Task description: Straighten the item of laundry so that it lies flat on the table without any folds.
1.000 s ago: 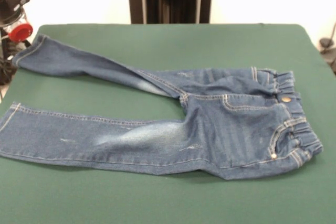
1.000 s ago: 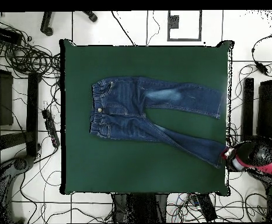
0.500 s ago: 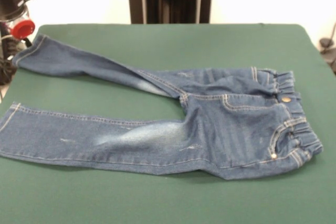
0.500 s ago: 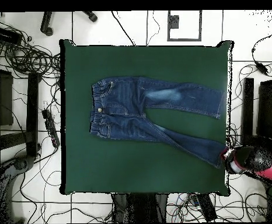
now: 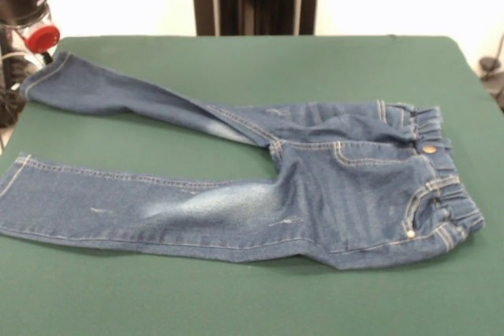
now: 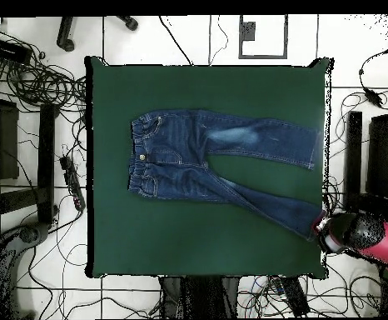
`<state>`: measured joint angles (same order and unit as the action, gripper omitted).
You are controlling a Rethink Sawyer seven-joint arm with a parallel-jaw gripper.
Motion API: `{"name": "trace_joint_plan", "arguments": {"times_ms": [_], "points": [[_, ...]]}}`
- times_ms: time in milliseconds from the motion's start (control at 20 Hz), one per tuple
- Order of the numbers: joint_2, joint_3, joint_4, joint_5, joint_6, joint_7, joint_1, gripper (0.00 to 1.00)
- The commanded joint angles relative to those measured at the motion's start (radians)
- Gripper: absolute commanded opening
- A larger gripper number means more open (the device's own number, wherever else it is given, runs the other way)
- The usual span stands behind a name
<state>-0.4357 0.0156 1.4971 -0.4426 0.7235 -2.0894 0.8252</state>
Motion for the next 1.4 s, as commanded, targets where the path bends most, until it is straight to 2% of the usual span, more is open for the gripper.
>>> {"name": "trace_joint_plan", "arguments": {"times_ms": [50,600,750,1400], "points": [[0.0,-0.018,0.103,-0.003,-0.069,-0.071,-0.054,1.0],[-0.029,-0.033,0.103,0.01,-0.078,-0.04,-0.039,1.0],[-0.042,-0.046,0.138,0.021,-0.102,-0.043,-0.028,1.0],[-0.018,-0.07,0.138,0.086,-0.13,-0.086,-0.027,1.0]]}}
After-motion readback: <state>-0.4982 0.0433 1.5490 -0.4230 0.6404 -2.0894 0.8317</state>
